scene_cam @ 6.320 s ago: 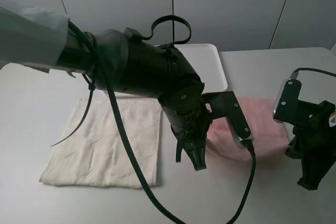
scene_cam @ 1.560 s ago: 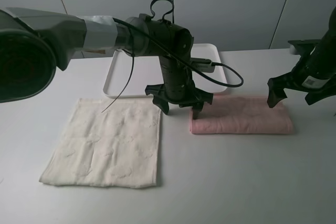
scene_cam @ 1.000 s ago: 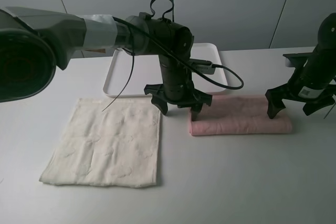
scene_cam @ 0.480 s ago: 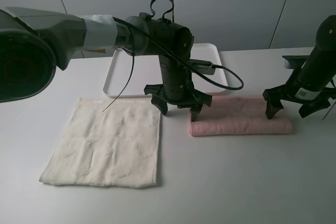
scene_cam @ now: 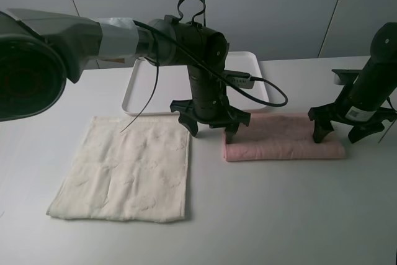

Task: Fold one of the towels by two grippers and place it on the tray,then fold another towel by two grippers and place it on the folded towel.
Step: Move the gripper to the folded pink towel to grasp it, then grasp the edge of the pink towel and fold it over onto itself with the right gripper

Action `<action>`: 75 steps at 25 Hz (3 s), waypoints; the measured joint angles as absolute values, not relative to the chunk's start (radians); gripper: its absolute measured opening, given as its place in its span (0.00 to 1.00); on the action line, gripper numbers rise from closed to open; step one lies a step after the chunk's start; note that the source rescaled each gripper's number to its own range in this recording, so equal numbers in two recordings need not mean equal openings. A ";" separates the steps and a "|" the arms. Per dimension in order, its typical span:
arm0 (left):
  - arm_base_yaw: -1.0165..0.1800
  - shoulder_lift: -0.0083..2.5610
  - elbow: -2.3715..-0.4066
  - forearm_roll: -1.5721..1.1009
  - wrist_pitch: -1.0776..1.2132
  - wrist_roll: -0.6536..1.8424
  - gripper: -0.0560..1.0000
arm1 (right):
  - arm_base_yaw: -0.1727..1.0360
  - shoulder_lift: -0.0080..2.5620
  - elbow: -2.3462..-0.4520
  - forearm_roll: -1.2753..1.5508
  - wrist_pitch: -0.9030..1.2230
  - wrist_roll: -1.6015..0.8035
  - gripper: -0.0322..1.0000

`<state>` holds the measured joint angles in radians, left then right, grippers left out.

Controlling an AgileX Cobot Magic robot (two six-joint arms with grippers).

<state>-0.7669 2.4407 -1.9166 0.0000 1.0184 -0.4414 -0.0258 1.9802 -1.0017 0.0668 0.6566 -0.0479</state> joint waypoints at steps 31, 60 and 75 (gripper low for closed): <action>-0.767 2.441 -1.917 -0.015 1.006 -0.419 1.00 | -0.026 1.893 -0.975 0.167 0.684 -0.179 0.07; -0.767 2.441 -1.917 0.008 1.009 -0.367 1.00 | -0.029 1.797 -0.871 0.911 0.853 -0.570 0.06; -0.728 2.441 -1.917 -0.038 1.030 -0.340 1.00 | -0.027 1.797 -0.707 1.399 0.787 -0.935 0.06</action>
